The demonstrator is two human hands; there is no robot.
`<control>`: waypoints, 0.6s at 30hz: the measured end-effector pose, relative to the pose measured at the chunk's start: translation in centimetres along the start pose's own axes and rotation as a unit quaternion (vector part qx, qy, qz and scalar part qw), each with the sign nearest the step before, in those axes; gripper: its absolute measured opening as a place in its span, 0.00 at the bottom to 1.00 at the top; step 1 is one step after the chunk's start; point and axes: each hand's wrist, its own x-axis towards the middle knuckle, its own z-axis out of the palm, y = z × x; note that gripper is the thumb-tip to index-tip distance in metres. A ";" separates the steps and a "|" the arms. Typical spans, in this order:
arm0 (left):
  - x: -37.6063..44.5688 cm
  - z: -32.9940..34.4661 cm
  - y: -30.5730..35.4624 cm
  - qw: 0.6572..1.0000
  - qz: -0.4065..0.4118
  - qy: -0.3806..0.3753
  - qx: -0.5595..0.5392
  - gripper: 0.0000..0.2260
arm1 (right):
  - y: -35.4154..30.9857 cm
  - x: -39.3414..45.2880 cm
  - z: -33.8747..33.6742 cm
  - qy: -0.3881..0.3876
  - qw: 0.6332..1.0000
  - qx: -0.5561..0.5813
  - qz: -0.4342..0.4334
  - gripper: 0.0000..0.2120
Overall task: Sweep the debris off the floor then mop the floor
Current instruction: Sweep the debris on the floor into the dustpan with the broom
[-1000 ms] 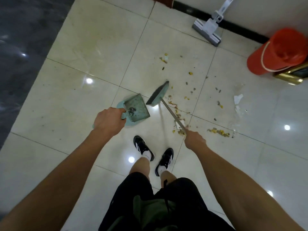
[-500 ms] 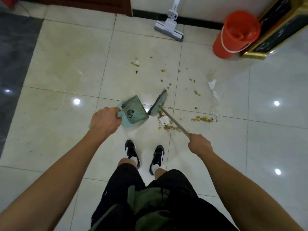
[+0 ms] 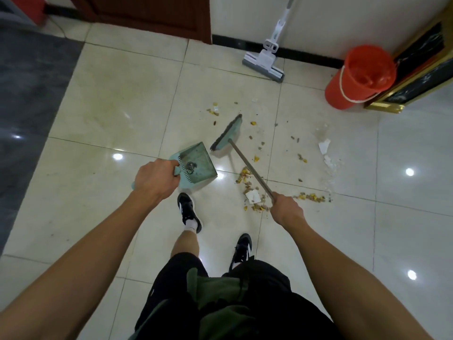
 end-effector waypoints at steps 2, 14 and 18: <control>1.7 -0.8 -3.0 1.000 -0.007 -0.006 -0.013 0.07 | -3.4 1.3 -0.7 -0.004 1.000 0.016 0.005 0.21; 10.6 -6.0 -14.4 0.999 -0.008 -0.006 -0.031 0.08 | -19.0 7.2 -5.6 0.000 0.997 0.064 0.041 0.20; 13.4 -7.3 -15.4 0.999 -0.011 -0.010 -0.040 0.08 | -22.5 10.1 -7.6 -0.023 0.993 0.100 0.050 0.24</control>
